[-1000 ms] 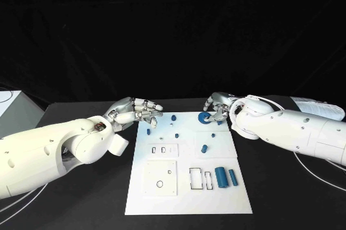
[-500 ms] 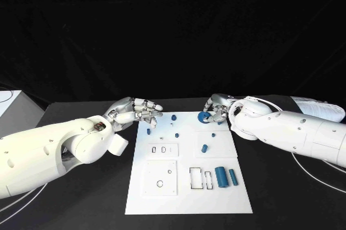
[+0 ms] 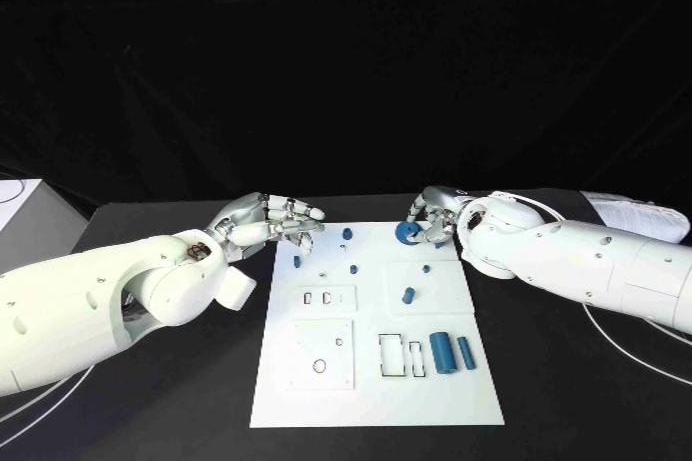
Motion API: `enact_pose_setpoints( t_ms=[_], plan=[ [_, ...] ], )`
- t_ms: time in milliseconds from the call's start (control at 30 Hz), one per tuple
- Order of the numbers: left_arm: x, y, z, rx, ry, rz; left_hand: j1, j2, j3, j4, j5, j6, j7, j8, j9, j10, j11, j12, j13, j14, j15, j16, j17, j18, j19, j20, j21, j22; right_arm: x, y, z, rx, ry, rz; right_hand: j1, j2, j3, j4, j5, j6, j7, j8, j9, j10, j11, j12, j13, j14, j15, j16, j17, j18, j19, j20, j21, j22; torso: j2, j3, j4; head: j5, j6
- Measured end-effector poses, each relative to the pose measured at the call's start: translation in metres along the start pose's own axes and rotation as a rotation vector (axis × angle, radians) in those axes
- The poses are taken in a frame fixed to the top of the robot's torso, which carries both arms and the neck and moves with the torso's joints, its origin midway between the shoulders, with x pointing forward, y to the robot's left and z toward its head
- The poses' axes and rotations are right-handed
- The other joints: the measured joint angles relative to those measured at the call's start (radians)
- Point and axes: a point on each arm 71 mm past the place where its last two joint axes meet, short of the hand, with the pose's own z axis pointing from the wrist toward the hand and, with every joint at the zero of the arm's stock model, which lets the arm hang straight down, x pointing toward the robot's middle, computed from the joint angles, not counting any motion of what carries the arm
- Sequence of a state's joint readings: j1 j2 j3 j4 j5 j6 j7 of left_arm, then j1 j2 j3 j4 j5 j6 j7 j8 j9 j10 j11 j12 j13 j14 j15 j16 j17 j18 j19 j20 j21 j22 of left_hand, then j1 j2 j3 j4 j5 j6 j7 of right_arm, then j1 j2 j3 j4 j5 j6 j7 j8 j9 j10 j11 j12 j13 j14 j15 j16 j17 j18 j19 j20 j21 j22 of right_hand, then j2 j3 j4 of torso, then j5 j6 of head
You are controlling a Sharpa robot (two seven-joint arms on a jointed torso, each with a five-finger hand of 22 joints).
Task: Assemble the parts on the task board
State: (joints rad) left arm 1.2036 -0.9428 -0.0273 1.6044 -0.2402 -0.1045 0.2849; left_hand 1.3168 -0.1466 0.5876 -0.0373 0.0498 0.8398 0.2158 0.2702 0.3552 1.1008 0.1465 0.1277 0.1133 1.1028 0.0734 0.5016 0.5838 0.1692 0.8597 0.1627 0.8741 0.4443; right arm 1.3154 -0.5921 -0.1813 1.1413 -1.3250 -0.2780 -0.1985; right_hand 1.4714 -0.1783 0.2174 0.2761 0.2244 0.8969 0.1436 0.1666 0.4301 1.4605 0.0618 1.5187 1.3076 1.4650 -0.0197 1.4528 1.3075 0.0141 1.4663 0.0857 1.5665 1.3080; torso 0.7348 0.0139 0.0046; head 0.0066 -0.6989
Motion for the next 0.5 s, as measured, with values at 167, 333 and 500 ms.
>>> enact_pose_setpoints(
  t_ms=[167,333,500],
  plan=[
    [0.000,0.000,0.000,0.000,-0.001,0.000,0.000,0.000,0.000,0.000,0.000,0.000,0.000,0.000,0.000,0.000,0.000,0.000,0.000,0.000,0.000,0.000,0.000,0.000,0.000,0.000,0.000,0.000,0.000,0.001,-0.001,-0.006,-0.010,0.002,0.006,0.006,0.076,-0.016,-0.001,0.033,-0.008,0.021,-0.005,0.004,-0.004,0.000,0.000,0.000,0.000,-0.004,0.000,0.000,0.000,0.000,0.000,0.000,-0.001,0.0000,0.0006,0.002,0.000],
    [-0.001,0.000,0.000,-0.001,-0.001,0.001,0.000,0.000,0.000,0.000,0.000,0.000,0.000,0.000,0.000,0.000,0.000,0.000,0.000,0.000,0.000,0.000,0.000,0.000,0.000,0.000,0.000,0.000,0.002,0.006,-0.004,-0.024,-0.032,0.001,0.002,0.002,0.167,-0.049,0.063,0.040,-0.008,0.030,-0.006,-0.004,-0.015,-0.006,0.000,0.000,-0.008,-0.017,0.000,0.000,-0.002,-0.005,-0.004,0.000,-0.001,0.0000,0.0006,0.003,0.002],
    [-0.001,0.000,0.000,-0.001,-0.002,0.001,0.000,0.000,0.000,0.000,0.000,0.000,0.000,0.000,0.000,0.000,0.000,0.000,-0.001,0.000,0.000,0.000,0.000,0.000,0.000,0.000,0.000,0.000,0.001,0.012,-0.007,-0.047,-0.070,0.001,-0.030,-0.017,0.222,-0.075,0.082,0.041,-0.008,0.029,-0.006,-0.003,-0.016,-0.006,0.000,0.003,-0.011,-0.023,0.000,0.000,0.000,-0.007,-0.004,0.000,-0.002,-0.0006,0.0004,0.004,0.004]
  ],
)
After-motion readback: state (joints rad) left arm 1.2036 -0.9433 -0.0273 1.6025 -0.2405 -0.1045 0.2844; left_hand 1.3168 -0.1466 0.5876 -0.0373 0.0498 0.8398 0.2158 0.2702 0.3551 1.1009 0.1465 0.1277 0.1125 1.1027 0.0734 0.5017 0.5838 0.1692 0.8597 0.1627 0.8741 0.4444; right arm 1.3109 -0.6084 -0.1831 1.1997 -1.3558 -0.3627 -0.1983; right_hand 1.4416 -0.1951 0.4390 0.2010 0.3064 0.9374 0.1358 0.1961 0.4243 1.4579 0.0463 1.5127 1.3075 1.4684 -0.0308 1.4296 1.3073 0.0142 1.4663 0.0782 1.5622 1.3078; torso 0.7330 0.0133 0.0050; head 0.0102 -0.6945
